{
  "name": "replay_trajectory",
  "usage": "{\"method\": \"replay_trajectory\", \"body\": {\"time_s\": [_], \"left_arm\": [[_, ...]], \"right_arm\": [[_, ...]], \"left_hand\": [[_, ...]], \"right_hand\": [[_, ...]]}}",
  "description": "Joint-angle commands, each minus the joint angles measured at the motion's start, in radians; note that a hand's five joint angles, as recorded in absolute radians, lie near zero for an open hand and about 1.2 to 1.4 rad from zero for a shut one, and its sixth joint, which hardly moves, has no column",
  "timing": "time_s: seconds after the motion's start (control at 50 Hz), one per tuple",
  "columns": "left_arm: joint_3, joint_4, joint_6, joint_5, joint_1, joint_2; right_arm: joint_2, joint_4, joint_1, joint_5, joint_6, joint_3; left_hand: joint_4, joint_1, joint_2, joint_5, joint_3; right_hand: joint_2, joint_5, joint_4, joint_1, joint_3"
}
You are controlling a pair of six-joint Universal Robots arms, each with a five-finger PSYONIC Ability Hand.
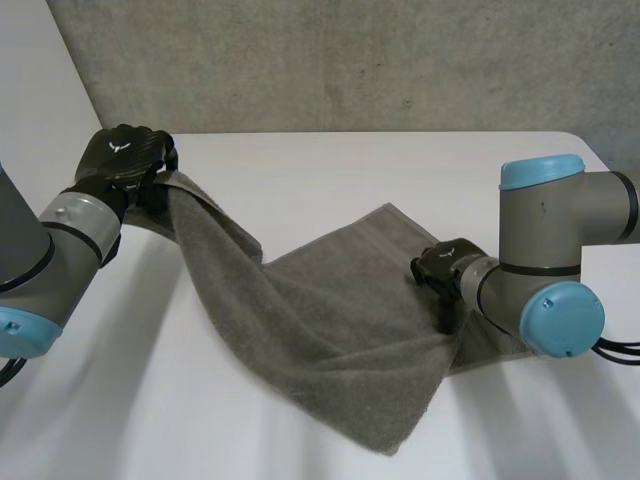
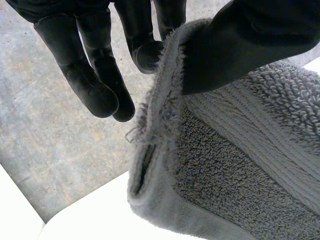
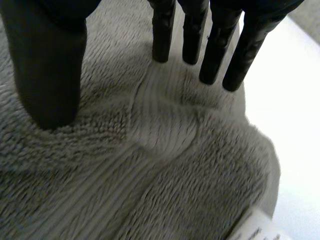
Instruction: Fold the towel.
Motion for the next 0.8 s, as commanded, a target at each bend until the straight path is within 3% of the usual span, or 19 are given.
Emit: {"method": "replay_trajectory", "body": {"time_s": [0.02, 0.08, 0.1, 0.36, 0.44, 0.52, 0.56, 0.58, 0.62, 0.8], "left_arm": [[0.001, 0.0, 0.0, -0.003, -0.001, -0.002], [0.001, 0.0, 0.0, -0.003, -0.001, -0.002], [-0.001, 0.0, 0.0, -0.001, -0.001, -0.002], [0.001, 0.0, 0.0, -0.003, -0.001, -0.002], [0.001, 0.0, 0.0, -0.001, -0.003, -0.002], [-0.001, 0.0, 0.0, -0.001, -0.003, -0.003], [-0.001, 0.0, 0.0, -0.001, -0.003, -0.003], [-0.001, 0.0, 0.0, -0.001, -0.003, -0.003], [-0.001, 0.0, 0.0, -0.001, -0.003, -0.003], [-0.001, 0.0, 0.0, -0.001, -0.003, -0.002]], "right_arm": [[-0.027, 0.006, -0.009, -0.004, -0.003, 0.08], [-0.039, 0.006, -0.015, -0.004, -0.003, 0.096], [-0.051, 0.004, -0.019, -0.006, -0.003, 0.112], [-0.259, 0.052, -0.018, -0.015, -0.132, 0.298], [-0.295, 0.246, -0.01, -0.088, -0.218, 0.33], [-0.303, 0.277, -0.016, -0.17, -0.201, 0.303], [-0.32, 0.233, -0.022, -0.217, -0.12, 0.251], [-0.32, 0.233, -0.022, -0.217, -0.12, 0.251], [-0.326, 0.204, -0.022, -0.227, -0.022, 0.191], [-0.314, 0.162, -0.024, -0.222, 0.081, 0.082]], "left_hand": [[-0.183, -0.186, -0.178, -0.356, -0.215], [-0.183, -0.186, -0.178, -0.356, -0.215], [-0.183, -0.186, -0.178, -0.356, -0.215], [-0.183, -0.186, -0.178, -0.356, -0.215], [-0.183, -0.186, -0.178, -0.356, -0.215], [-0.183, -0.186, -0.178, -0.356, -0.215], [-0.183, -0.186, -0.178, -0.356, -0.215], [-0.183, -0.186, -0.178, -0.356, -0.215], [-0.183, -0.186, -0.178, -0.356, -0.215], [-0.183, -0.186, -0.178, -0.356, -0.215]], "right_hand": [[0.48, 0.466, 0.477, 0.478, 0.48], [0.693, 0.679, 0.69, 0.692, 0.693], [0.956, 0.943, 0.954, 0.955, 0.956], [0.959, 0.946, 0.956, 0.958, 0.959], [0.959, 0.946, 0.956, 0.958, 0.959], [0.959, 0.946, 0.956, 0.958, 0.959], [0.676, 0.663, 0.673, 0.675, 0.676], [0.675, 0.662, 0.672, 0.674, 0.675], [0.244, 0.23, 0.241, 0.242, 0.244], [-0.068, -0.081, -0.07, -0.069, -0.067]]}}
